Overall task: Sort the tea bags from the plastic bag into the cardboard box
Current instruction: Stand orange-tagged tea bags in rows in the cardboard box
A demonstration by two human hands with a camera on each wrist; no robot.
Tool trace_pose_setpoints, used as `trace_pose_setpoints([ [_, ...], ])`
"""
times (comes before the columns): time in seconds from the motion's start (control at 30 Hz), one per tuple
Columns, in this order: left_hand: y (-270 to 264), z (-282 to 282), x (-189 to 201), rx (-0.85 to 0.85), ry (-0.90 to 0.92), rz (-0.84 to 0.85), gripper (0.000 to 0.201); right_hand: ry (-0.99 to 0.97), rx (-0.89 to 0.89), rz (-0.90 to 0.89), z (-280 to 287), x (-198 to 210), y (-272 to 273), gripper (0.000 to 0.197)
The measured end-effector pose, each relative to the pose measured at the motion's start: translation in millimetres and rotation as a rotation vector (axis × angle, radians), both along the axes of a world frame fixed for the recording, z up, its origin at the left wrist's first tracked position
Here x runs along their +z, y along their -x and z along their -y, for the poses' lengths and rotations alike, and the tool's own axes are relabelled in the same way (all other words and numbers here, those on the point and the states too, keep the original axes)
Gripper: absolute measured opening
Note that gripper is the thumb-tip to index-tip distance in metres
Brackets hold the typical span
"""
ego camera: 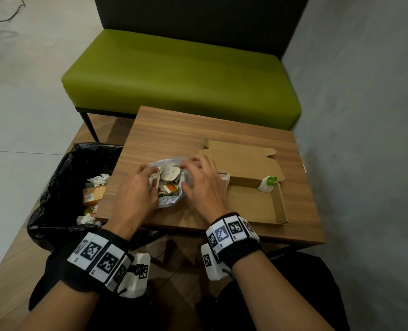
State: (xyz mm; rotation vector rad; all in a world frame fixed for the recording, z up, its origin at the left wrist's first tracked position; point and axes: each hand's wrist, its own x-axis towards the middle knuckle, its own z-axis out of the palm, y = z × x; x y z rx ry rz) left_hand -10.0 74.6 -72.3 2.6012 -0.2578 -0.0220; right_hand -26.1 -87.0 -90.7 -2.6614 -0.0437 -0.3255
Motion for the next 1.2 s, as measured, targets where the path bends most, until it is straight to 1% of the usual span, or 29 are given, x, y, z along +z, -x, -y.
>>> trace_pose_setpoints([
  [0.1, -3, -2, 0, -0.014, 0.030, -0.003, 0.046, 0.049, 0.020, 0.016, -8, 8, -12, 0.031],
  [0.23, -7, -4, -1, -0.014, 0.063, 0.000, 0.047, 0.138, 0.007, -0.149, -10, 19, -23, 0.022],
  [0.27, -8, -5, -1, -0.015, 0.074, 0.005, 0.046, 0.142, 0.009, -0.164, -10, 21, -24, 0.019],
  [0.33, -10, -7, -3, -0.006, 0.096, 0.013, 0.046, 0.085, 0.021, -0.125, -9, 20, -25, 0.015],
  [0.47, -10, -7, -6, -0.004, 0.099, 0.016, 0.049, -0.196, 0.049, -0.007, -7, 21, -21, 0.009],
  [0.57, -8, -6, -6, -0.015, 0.054, -0.020, 0.057, -0.381, 0.017, -0.011, 2, 28, -11, 0.009],
  [0.63, -5, -5, -3, -0.014, 0.023, -0.040, 0.059, -0.403, -0.027, -0.012, 10, 29, -4, 0.011],
  [0.77, 0, -1, -1, -0.008, -0.014, -0.037, 0.060, -0.350, -0.128, -0.017, 27, 25, 4, 0.012],
  [0.87, 4, 2, -6, -0.014, 0.036, 0.022, 0.053, -0.303, -0.169, -0.070, 33, 22, 6, 0.011],
  [1.0, 18, 15, -6, -0.057, 0.160, 0.193, 0.038, -0.243, -0.163, -0.170, 42, 16, 7, 0.012],
  [1.07, 26, 26, -5, -0.097, 0.239, 0.227, 0.029, -0.243, -0.138, -0.198, 47, 14, 11, 0.012],
  [1.1, 29, 30, -5, -0.119, 0.251, 0.255, 0.025, -0.251, -0.123, -0.211, 49, 13, 13, 0.013],
  [1.17, 32, 38, -6, -0.151, 0.266, 0.312, 0.023, -0.272, -0.100, -0.236, 52, 11, 17, 0.013],
  [1.2, 33, 41, -6, -0.164, 0.291, 0.311, 0.024, -0.283, -0.092, -0.242, 53, 9, 19, 0.012],
])
